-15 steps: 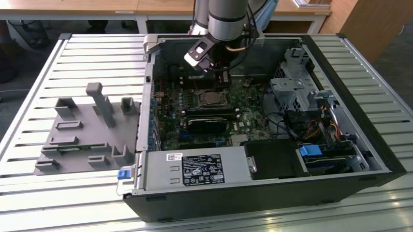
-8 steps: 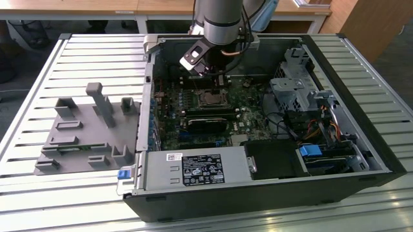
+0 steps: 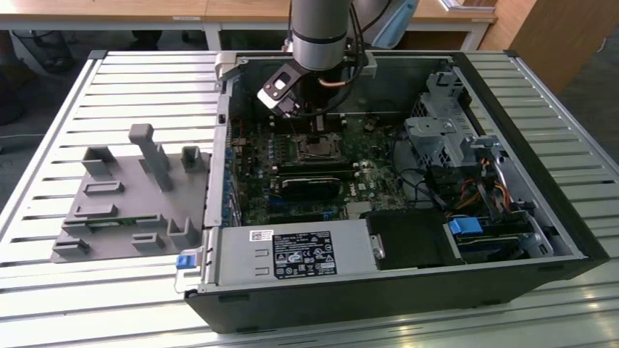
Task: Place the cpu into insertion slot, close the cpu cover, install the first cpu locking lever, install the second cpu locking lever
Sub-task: 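Close the cpu cover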
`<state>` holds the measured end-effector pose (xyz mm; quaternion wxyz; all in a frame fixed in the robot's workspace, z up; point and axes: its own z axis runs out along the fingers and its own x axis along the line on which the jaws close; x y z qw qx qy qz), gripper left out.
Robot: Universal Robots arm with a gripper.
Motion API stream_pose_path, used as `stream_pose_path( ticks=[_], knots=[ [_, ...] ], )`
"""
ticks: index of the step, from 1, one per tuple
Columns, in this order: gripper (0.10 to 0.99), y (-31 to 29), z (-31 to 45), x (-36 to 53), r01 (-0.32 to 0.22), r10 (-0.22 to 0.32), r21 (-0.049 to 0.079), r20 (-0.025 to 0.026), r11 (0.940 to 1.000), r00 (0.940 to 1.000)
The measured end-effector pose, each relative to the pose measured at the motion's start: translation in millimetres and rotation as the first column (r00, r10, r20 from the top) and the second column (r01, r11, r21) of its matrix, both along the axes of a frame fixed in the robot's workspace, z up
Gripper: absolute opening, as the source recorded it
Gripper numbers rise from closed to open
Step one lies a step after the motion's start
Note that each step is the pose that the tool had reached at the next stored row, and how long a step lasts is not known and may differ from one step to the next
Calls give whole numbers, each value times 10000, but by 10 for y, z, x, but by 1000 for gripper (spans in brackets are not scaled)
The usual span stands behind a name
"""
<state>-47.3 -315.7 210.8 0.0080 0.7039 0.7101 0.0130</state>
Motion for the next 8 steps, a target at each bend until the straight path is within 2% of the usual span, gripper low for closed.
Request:
stream_pose_path(
  ticks=[8],
  knots=[
    [106, -1, -59, -54, -1, 1, -9, -4, 10000, 10000]
  ],
)
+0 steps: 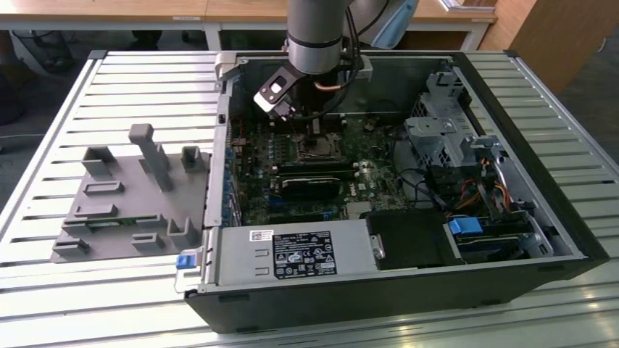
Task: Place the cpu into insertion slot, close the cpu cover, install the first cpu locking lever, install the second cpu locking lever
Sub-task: 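Close the cpu cover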
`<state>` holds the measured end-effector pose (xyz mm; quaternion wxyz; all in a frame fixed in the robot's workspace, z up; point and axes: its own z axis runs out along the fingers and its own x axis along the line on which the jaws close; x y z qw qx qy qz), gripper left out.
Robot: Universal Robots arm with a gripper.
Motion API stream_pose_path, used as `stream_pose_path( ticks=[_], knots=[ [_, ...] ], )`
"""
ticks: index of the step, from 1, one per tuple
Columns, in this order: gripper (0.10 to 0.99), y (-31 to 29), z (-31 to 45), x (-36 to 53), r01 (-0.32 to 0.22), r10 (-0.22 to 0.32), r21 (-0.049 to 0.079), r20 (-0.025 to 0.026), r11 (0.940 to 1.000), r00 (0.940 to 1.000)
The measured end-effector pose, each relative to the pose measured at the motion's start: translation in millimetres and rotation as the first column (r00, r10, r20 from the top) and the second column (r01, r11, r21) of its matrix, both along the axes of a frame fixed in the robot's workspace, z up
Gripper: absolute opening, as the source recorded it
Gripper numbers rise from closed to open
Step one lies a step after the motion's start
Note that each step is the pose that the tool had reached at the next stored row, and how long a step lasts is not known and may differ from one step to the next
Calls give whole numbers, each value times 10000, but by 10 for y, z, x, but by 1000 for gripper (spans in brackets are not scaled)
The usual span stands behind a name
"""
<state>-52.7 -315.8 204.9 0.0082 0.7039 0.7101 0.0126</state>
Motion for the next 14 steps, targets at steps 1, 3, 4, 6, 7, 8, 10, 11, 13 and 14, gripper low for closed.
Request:
stream_pose_path(
  ticks=[1, 3, 4, 6, 7, 8, 10, 11, 13, 14],
  knots=[
    [106, 0, -6, -3, 0, 0, 0, 0, 10000, 10000],
    [106, 0, -15, -4, -1, 1, -1, -1, 10000, 10000],
    [106, 0, -18, -4, -2, 2, -2, -1, 10000, 10000],
    [106, 0, -25, -4, 0, 0, -1, 0, 10000, 10000],
    [106, 0, -29, -4, 0, 0, -2, 0, 10000, 10000],
    [106, 0, -34, -4, 0, 0, -5, 1, 10000, 10000],
    [106, 0, -43, -4, 0, 0, -16, 0, 10000, 10000],
    [106, 1, -47, -4, 0, 0, -21, -2, 10000, 10000],
    [106, 3, -51, 9, 2, -2, -25, -5, 10000, 10000],
    [106, 6, -52, 24, 1, -1, -24, -4, 10000, 10000]
  ],
)
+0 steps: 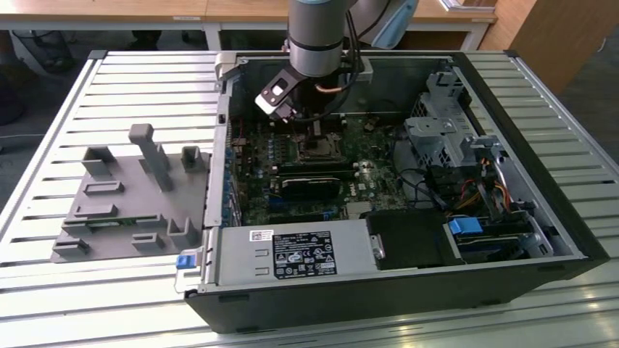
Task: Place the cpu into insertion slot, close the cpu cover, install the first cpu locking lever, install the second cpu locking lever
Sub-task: 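Close the cpu cover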
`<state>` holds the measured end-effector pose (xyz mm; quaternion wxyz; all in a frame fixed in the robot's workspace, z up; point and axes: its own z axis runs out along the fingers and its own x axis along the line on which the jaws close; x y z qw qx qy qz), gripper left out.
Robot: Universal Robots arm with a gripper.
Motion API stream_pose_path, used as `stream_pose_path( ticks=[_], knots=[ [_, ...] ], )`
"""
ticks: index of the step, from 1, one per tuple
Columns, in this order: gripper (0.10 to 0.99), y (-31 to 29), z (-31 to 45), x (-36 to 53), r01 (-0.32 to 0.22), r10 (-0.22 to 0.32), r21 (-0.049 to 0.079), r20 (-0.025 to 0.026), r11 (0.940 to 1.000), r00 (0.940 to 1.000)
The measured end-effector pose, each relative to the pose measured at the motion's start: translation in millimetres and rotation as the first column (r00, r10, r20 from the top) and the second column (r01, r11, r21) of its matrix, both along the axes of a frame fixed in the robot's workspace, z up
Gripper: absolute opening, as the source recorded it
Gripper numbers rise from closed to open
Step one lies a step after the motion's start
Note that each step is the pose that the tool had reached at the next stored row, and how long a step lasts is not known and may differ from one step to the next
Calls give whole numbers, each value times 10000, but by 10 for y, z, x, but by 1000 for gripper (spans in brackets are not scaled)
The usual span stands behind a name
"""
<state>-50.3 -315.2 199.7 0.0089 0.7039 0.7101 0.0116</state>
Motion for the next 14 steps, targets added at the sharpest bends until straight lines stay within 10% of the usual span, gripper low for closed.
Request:
stream_pose_path(
  ticks=[10, 14],
  knots=[
    [106, 20, 62, 48, -4, 4, 8, 12, 10000, 10000],
    [106, 19, 62, -16, -35, 35, 6, 104, 10000, 9999]
  ],
)
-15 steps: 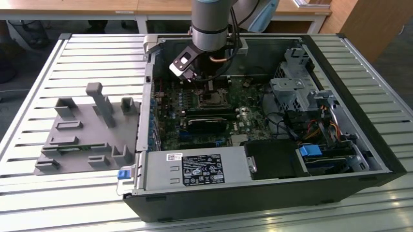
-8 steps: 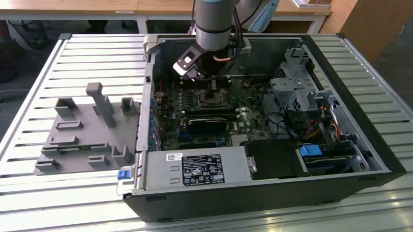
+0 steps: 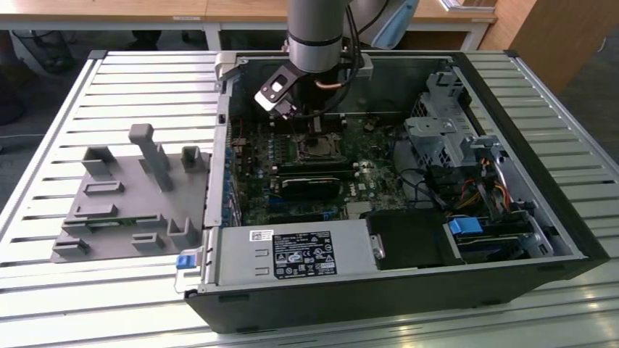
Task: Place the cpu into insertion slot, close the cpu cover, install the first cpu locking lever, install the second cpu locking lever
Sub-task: 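Close the cpu cover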
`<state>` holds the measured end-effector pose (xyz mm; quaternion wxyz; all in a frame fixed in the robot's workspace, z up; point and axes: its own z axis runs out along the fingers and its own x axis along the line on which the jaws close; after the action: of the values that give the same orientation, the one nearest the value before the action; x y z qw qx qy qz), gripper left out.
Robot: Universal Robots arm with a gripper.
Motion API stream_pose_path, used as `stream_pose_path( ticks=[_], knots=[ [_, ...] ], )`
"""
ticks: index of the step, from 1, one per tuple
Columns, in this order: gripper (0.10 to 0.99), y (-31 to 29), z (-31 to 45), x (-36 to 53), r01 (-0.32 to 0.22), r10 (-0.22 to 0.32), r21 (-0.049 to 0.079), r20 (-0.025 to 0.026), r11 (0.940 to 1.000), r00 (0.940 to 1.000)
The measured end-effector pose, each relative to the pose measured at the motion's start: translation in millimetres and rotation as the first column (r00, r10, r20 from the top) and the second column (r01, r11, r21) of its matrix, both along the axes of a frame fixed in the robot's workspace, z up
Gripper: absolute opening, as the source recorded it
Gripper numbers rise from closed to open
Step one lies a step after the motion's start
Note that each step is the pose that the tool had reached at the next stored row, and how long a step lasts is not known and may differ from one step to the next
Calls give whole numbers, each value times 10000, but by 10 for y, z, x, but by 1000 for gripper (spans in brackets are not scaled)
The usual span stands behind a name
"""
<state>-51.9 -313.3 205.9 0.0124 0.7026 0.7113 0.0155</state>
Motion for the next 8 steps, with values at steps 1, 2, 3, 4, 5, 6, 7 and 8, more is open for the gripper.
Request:
stream_pose_path(
  ticks=[1, 2, 3, 4, 5, 6, 7, 8],
  knots=[
    [106, 0, -2, -15, -5, 5, 0, 19, 10000, 10000],
    [106, -1, -4, -28, -12, 12, -1, 37, 10000, 10000],
    [106, -6, -7, -32, -19, 19, 0, 49, 10000, 10000],
    [106, -16, -11, -32, -26, 26, -2, 51, 10000, 10000],
    [106, -26, -16, -33, -26, 26, -2, 52, 10000, 10000],
    [106, -31, -22, -32, -27, 27, -2, 53, 10000, 10000],
    [106, -33, -28, -32, -28, 28, -2, 53, 10000, 10000],
    [106, -33, -31, -32, -28, 28, -2, 56, 10000, 10000]
  ],
)
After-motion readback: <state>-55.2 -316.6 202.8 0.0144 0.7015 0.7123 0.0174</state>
